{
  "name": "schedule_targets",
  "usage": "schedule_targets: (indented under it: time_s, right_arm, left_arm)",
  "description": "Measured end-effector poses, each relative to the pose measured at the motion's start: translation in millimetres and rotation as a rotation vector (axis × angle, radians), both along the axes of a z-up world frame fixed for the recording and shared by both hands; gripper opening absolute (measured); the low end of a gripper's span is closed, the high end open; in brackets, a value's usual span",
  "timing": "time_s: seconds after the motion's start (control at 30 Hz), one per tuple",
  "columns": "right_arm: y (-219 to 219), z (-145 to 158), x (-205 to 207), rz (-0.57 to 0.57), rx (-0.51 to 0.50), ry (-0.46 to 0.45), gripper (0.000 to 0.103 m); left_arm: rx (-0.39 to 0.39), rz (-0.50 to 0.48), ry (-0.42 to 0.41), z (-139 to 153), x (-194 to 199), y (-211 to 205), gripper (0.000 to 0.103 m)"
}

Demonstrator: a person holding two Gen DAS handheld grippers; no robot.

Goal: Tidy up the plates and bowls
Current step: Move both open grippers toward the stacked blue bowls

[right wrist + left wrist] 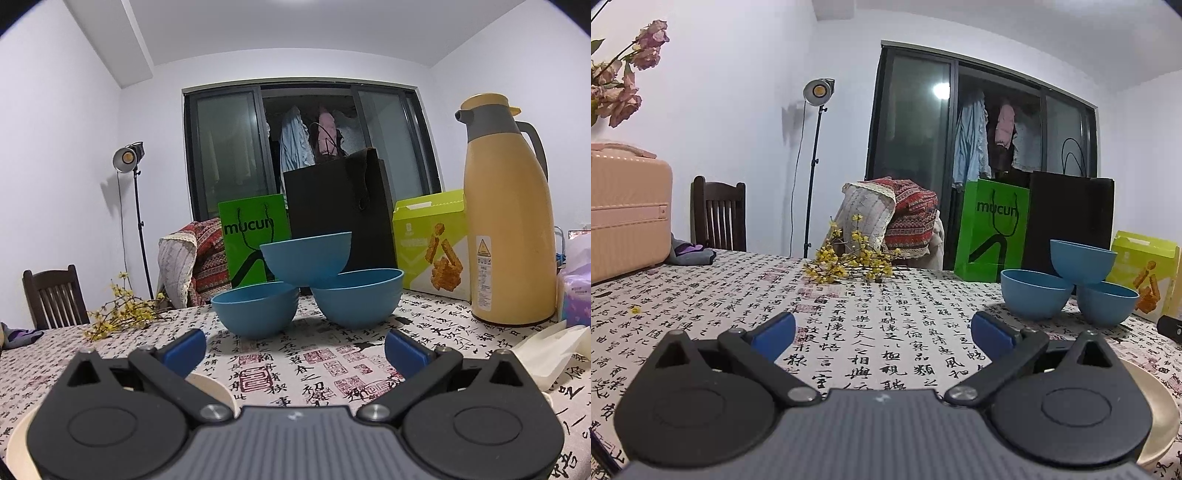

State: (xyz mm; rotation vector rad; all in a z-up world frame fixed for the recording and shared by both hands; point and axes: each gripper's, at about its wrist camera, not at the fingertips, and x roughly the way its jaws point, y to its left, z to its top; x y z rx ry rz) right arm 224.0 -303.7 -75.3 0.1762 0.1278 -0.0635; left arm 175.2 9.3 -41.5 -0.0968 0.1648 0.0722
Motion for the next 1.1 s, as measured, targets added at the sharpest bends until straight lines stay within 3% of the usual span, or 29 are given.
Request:
schedule_targets:
  time_s: [0.57, 0.77, 0.9, 1.1]
  right_arm:
    - [-3, -1, 0, -0.034, 0.020, 0.009, 0.103]
    - [-1, 1, 7, -0.026, 0.009, 0.056, 0.103]
    - [3, 3, 13, -0.016, -0.023, 0.094, 0.103]
    - [-5, 10, 18, 0.003, 0.004, 0.121, 0.103]
  left_arm:
    - [-0.007, -0.002, 0.090, -3, 15, 1, 0.103]
    - [-0.005, -0.013, 0.122, -3, 18, 0, 0.103]
    - [-0.050, -0.054, 0.133, 9, 18, -3, 0.103]
    - [-0.041, -0.108, 0.084, 37, 16, -17, 0.103]
